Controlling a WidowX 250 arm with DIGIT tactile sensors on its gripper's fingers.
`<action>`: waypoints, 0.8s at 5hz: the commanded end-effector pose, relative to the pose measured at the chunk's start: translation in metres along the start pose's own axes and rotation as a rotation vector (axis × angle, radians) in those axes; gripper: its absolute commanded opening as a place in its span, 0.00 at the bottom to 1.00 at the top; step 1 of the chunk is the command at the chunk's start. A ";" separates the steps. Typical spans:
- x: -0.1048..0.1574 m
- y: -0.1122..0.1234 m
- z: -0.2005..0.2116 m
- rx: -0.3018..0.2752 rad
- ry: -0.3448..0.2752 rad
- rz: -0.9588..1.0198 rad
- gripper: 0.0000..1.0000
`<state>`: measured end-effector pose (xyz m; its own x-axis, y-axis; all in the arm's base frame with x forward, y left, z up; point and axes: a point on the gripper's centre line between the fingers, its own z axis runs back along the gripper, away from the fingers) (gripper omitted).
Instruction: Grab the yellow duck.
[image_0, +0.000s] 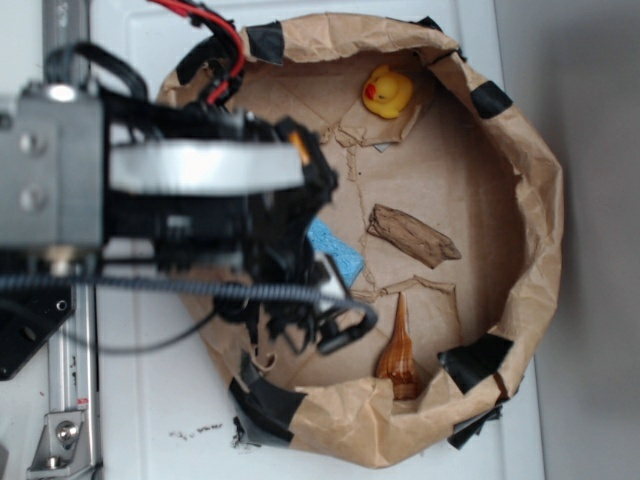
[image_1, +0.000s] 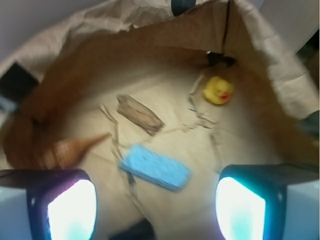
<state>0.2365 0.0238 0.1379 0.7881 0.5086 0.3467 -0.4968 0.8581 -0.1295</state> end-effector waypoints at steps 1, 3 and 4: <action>0.047 0.017 -0.042 0.045 -0.072 0.208 1.00; 0.068 0.035 -0.083 0.121 -0.052 0.157 1.00; 0.068 0.035 -0.083 0.121 -0.052 0.157 1.00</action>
<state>0.2917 0.0848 0.0629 0.7046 0.6287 0.3291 -0.6527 0.7562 -0.0472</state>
